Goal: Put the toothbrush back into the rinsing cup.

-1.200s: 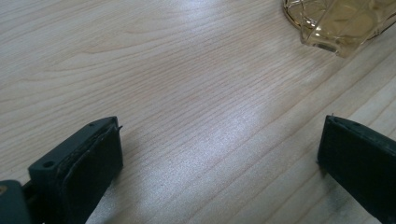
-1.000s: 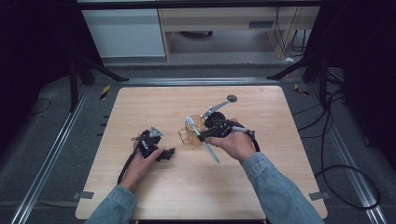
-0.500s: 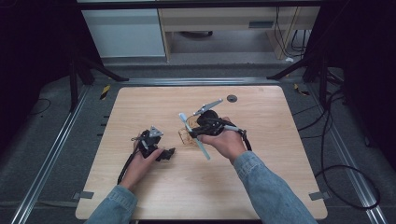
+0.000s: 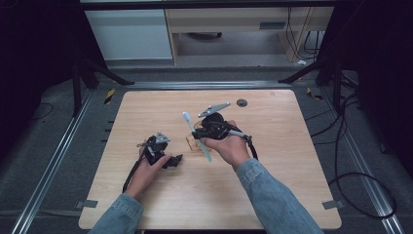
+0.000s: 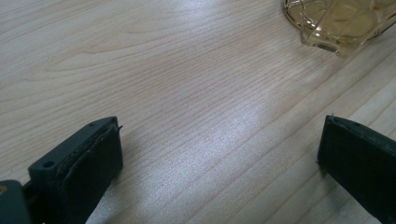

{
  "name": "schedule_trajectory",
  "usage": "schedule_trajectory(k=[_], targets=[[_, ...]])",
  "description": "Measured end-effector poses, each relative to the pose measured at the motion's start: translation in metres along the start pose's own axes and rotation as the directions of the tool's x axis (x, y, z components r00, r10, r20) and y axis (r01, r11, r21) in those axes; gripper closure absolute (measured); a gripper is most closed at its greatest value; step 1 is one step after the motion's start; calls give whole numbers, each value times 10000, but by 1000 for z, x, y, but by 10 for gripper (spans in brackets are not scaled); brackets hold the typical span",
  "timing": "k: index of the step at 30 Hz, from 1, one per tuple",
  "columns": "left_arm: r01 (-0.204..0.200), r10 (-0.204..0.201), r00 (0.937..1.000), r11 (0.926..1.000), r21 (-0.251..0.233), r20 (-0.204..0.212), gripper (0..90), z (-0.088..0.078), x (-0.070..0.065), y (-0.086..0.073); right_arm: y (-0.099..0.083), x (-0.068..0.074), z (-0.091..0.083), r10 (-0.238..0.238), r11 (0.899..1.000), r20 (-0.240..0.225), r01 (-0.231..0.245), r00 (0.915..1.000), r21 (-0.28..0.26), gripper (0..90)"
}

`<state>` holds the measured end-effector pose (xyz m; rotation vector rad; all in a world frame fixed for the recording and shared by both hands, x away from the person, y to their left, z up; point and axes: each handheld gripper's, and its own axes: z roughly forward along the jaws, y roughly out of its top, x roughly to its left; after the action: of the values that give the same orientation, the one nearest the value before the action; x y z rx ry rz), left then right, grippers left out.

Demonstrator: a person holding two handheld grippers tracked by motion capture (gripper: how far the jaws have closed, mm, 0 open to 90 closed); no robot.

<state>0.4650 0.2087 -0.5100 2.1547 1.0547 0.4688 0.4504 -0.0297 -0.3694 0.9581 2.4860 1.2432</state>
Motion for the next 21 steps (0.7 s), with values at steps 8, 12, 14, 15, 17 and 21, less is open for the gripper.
schedule_trajectory(k=[8,12,14,15,17,21], targets=[[-11,11,10000,10000,5,0,0,0,0,0,3,1,4,69,9998,156,-66,9999,-204,792],[12,-12,10000,10000,-11,-5,0,0,0,0,4,3,7,69,9996,268,-62,9996,-265,792],[34,-34,10000,10000,-35,-12,0,0,0,0,5,3,8,71,9994,298,-61,9995,-338,792],[38,-38,10000,10000,-36,-10,0,0,0,0,5,3,9,98,9993,314,-86,9995,-377,792],[35,-35,10000,10000,-34,-11,0,0,0,0,5,3,11,152,9989,360,-135,9992,-455,792],[37,-37,10000,10000,-30,-10,0,0,0,0,7,5,13,236,9973,389,-209,9990,-703,792]])
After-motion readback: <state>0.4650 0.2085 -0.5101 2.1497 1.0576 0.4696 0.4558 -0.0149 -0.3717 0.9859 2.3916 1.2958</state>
